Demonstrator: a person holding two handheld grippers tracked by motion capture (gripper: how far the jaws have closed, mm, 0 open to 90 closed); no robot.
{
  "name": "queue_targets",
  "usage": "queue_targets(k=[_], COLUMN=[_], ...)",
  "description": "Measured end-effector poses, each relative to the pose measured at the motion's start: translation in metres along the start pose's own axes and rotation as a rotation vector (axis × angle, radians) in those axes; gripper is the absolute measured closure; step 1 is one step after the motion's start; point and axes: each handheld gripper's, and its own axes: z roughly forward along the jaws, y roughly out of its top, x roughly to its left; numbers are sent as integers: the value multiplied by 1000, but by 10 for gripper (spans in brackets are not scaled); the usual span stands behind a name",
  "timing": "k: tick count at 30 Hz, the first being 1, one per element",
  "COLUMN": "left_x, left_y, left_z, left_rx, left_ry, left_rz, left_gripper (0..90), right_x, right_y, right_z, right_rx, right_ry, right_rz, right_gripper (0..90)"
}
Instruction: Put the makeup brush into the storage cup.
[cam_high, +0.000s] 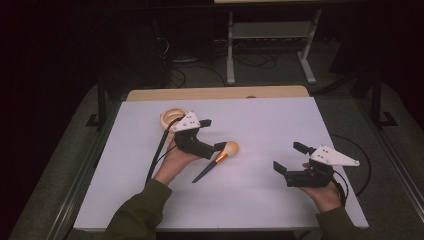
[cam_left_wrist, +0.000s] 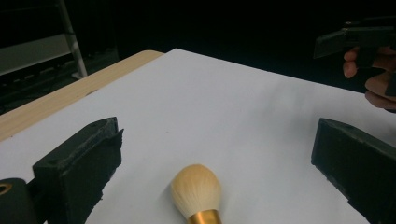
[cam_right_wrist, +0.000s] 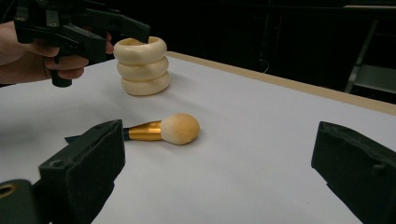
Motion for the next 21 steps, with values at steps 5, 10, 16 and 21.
queue_targets(k=[5,10,16,21], left_x=[-1,0,-2,-3], left_y=[3,7,14,13], left_z=[6,15,25,30], left_rx=[-5,-6,-26,1], left_ry=[-7,-12,-28,-18], left_rz=[4,6,-5,0], left_gripper=[14,14,14,14], right_x=[0,1,0,0], right_y=[0,0,0,0], right_z=[0,-1,-1,-2], right_rx=[-3,-5,-4,-8], right_ry=[1,1,0,-4], right_rz=[3,5,5,6], right_gripper=[22,22,22,22])
